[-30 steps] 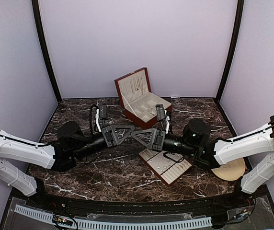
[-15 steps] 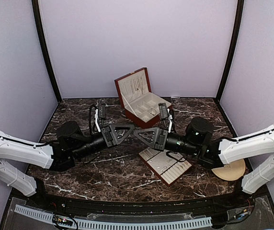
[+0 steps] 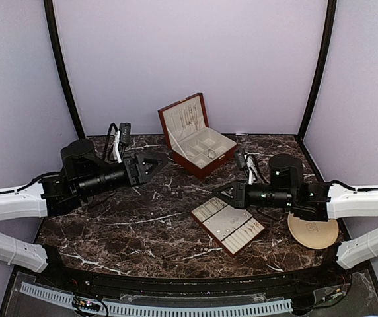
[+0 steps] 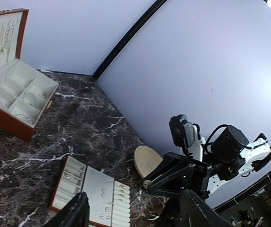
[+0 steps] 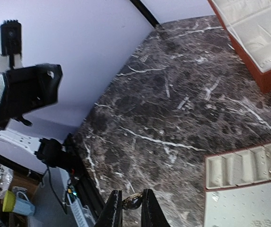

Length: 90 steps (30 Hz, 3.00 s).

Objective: Organize the mixed jewelry
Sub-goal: Insert the earring into the earring holder.

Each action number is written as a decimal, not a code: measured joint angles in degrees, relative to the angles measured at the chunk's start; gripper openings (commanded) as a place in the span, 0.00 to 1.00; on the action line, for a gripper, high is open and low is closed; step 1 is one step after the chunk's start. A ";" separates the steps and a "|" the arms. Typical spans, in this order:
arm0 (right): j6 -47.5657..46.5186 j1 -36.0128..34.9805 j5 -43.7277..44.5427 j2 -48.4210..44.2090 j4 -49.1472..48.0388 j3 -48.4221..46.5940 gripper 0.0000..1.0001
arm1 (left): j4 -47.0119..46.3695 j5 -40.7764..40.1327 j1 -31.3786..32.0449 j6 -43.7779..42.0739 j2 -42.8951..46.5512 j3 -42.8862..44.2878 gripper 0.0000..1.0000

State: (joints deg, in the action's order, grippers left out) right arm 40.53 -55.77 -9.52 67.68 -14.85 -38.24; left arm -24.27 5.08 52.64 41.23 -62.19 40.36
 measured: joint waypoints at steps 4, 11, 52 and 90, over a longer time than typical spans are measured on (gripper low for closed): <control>-3.61 3.56 -1.03 -0.17 11.54 -0.81 0.09 | 11.04 5.57 -6.84 -4.96 -1.79 4.22 0.68; -9.64 6.08 -2.36 4.26 27.96 -5.86 0.10 | 29.53 9.90 -11.98 -19.78 -8.41 14.97 0.68; -18.12 11.32 -0.31 26.38 57.61 -22.05 0.12 | 37.66 8.44 -17.62 -36.59 -7.37 14.86 0.68; -21.03 11.34 -1.09 29.83 59.78 -24.72 0.13 | 37.75 8.44 -17.62 -37.18 -7.37 14.86 0.68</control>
State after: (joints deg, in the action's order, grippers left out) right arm 19.51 -44.42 -10.61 97.51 44.93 -62.96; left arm 13.47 13.52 35.03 4.05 -69.56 55.22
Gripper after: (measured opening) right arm 0.128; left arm 0.678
